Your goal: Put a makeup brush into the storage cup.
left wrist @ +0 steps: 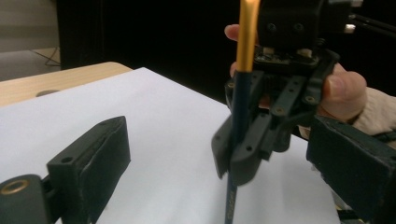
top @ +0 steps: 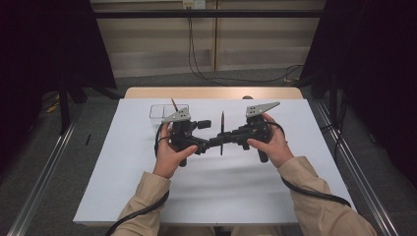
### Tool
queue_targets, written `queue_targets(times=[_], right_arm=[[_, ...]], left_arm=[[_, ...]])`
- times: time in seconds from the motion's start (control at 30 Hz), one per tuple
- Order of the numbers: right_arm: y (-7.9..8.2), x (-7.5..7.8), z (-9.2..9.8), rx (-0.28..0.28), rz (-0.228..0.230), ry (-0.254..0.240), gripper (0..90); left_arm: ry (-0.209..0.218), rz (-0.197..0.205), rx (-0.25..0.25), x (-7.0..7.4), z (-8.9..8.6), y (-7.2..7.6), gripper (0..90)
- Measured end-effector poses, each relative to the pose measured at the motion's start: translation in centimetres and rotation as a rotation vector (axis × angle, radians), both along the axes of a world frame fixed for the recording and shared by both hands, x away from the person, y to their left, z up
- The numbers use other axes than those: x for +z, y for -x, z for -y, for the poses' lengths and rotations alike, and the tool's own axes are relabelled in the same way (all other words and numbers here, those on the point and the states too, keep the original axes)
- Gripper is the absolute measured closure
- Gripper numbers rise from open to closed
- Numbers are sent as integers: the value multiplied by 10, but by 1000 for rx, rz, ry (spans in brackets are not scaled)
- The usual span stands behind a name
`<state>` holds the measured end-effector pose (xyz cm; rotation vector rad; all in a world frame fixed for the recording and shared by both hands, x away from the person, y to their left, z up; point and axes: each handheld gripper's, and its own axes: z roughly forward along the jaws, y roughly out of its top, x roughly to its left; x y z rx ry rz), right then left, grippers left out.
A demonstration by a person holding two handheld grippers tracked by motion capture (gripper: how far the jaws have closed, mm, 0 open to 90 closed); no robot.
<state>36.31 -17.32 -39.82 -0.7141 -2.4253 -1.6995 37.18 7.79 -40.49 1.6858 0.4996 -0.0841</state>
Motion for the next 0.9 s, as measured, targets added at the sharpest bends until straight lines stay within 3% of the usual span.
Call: queue_targets(times=[0.17,0.43,0.6,0.77,0.9], right_arm=[[1,0,-2,8,2,2,843],[1,0,-3,6,7,11,843],[1,0,-4,5,13,13,842],[1,1,-4,4,12,16,843],[1,1,-4,2,13,19,842]], left_arm=[[7,15,3,3,2,-1,97],[34,40,-10,6,0,-1,342],[54,22,-8,5,-2,-2,440],[74,41,-3,4,-4,-2,488],[66,50,1,4,-2,-1,499]])
